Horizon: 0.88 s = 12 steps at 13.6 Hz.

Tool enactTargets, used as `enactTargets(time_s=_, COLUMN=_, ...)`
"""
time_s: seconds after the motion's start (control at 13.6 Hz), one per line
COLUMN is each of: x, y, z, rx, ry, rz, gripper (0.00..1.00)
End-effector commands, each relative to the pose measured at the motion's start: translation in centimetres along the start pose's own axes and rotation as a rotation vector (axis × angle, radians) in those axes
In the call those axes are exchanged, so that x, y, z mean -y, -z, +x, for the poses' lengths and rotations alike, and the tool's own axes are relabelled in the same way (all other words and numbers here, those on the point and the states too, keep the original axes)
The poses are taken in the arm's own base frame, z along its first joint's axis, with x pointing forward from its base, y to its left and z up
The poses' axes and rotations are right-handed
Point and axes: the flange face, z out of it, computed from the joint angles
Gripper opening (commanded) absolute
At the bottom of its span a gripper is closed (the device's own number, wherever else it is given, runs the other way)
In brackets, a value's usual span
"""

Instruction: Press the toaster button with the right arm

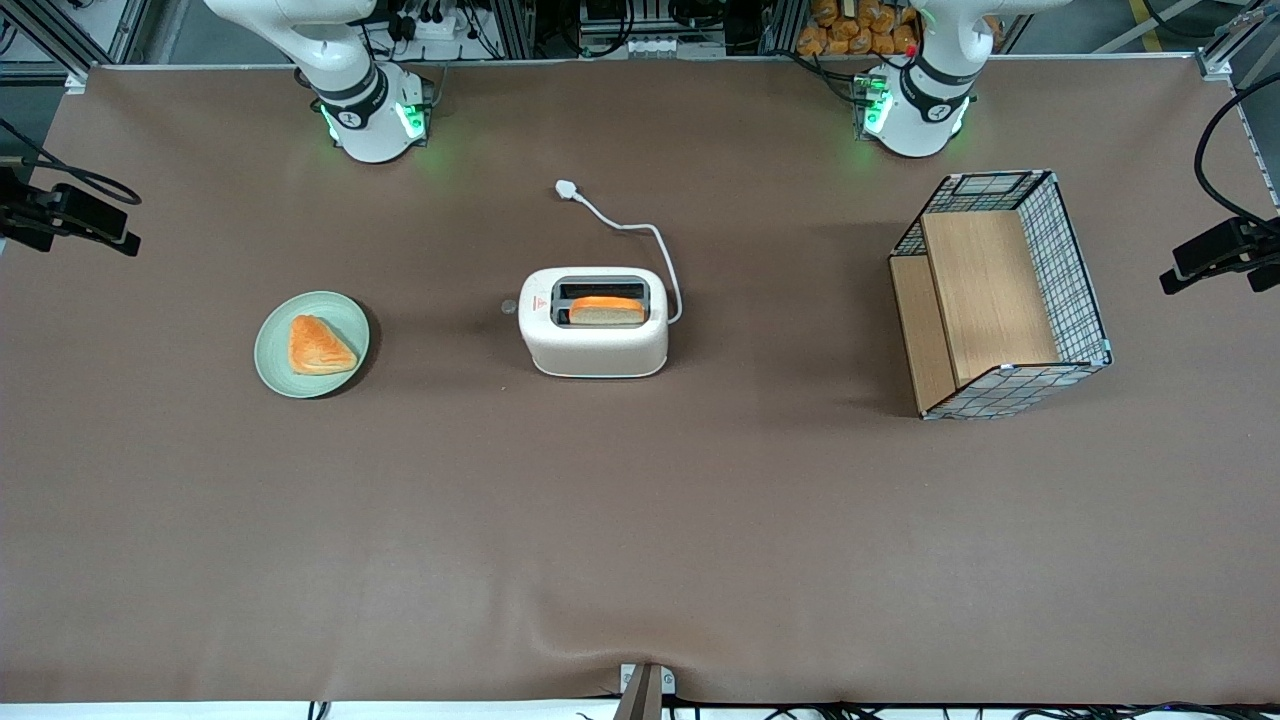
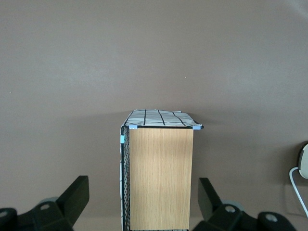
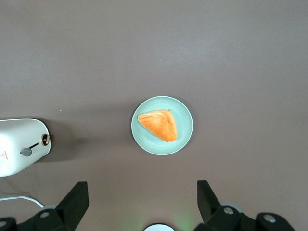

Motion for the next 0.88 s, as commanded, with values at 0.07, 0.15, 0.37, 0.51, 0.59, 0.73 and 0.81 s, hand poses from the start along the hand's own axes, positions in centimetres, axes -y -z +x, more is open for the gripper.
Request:
enactTargets(time_s=0.07, x=-0.21, y=0.38, z=0.00, rx=0.004, ry=0.000, rz=-0.001, gripper=1.00)
enactTargets(time_s=0.15, x=-0.21, y=0.38, z=0.00, rx=0.004, ry=-0.001, rz=-0.001, gripper=1.00)
enactTargets(time_s=0.37, x=-0.04, y=0.15, z=0.17, rx=0.007, ry=-0.007, rz=-0.002, gripper=1.00)
enactTargets(time_s=0.51, x=0.07, y=0.18, z=0.21, rx=0.004, ry=-0.009, rz=0.000, gripper=1.00)
enactTargets(time_s=0.59, x=0.07, y=0.19, z=0.22, rx=0.003, ry=-0.009, rz=0.000, gripper=1.00)
enactTargets(time_s=0.73, x=0.07, y=0.19, z=0.22, rx=0.003, ry=-0.009, rz=0.000, gripper=1.00)
enactTargets(time_s=0.81, x=-0.01, y=0.12, z=0.28, rx=0.004, ry=-0.009, rz=0.000, gripper=1.00)
